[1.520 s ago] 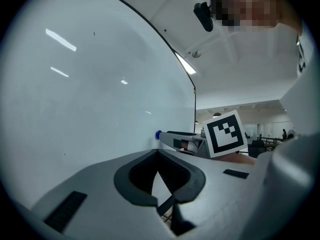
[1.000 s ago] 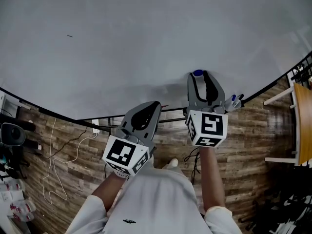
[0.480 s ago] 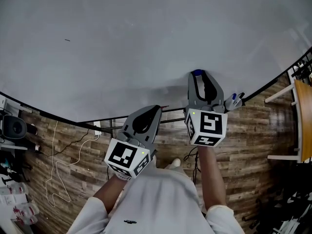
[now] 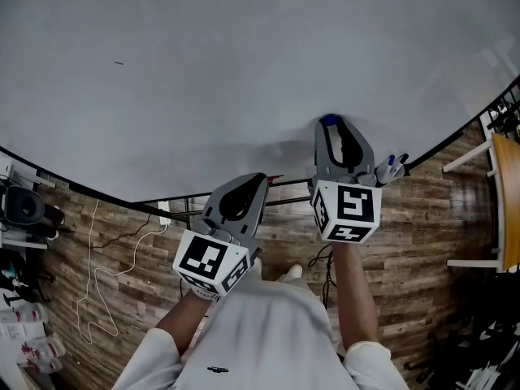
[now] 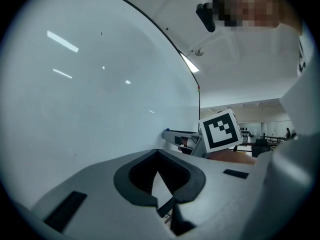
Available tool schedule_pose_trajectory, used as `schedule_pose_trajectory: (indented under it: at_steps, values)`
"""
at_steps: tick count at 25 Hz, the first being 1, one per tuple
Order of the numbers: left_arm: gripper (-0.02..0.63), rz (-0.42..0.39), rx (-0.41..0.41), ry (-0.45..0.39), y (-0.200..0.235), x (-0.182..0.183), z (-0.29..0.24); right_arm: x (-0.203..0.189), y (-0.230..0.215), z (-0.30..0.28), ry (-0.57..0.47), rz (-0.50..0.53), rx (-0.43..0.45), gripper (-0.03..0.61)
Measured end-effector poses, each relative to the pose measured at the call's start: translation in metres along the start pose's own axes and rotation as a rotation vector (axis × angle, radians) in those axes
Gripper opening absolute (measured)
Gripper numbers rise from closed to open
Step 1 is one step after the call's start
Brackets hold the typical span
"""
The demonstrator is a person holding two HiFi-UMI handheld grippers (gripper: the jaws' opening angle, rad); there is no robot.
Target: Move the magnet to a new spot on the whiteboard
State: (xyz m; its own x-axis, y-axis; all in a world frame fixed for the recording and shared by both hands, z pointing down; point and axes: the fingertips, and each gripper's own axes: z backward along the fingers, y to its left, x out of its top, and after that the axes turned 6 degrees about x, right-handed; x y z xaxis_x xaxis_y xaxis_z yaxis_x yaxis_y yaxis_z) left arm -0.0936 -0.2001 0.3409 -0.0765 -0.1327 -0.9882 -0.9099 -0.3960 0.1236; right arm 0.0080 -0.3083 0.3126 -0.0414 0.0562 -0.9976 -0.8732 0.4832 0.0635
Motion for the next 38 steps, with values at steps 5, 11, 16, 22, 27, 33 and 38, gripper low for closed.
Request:
schedule_pose_trajectory:
  at_steps: [5, 11, 16, 22, 27, 33, 38]
  values:
    - [0.006, -0.004, -0.001, -0.005, -0.002, 0.003, 0.004, -0.001, 0.004, 0.009, -0.002, 0.006, 0.01, 0.13]
    - [0.006, -0.007, -0.004, -0.017, -0.009, 0.004, 0.009, 0.001, 0.002, 0.033, -0.041, 0.0, 0.033, 0.13]
    - [0.006, -0.011, -0.01, -0.02, -0.014, 0.007, 0.011, 0.007, -0.002, 0.056, -0.051, 0.005, 0.044, 0.13]
    - [0.006, -0.009, -0.02, -0.03, -0.024, 0.008, 0.018, 0.017, 0.001, 0.085, -0.05, 0.003, 0.057, 0.13]
    - [0.006, -0.023, -0.023, -0.028, -0.026, 0.007, 0.021, 0.011, 0.005, 0.106, -0.042, 0.022, 0.065, 0.13]
    - [0.006, -0.01, -0.027, -0.044, -0.032, 0.008, 0.025, -0.007, -0.001, 0.139, -0.042, 0.003, 0.041, 0.13]
    - [0.006, -0.008, -0.026, -0.029, -0.032, 0.002, 0.025, -0.016, -0.003, 0.151, -0.032, -0.015, 0.015, 0.13]
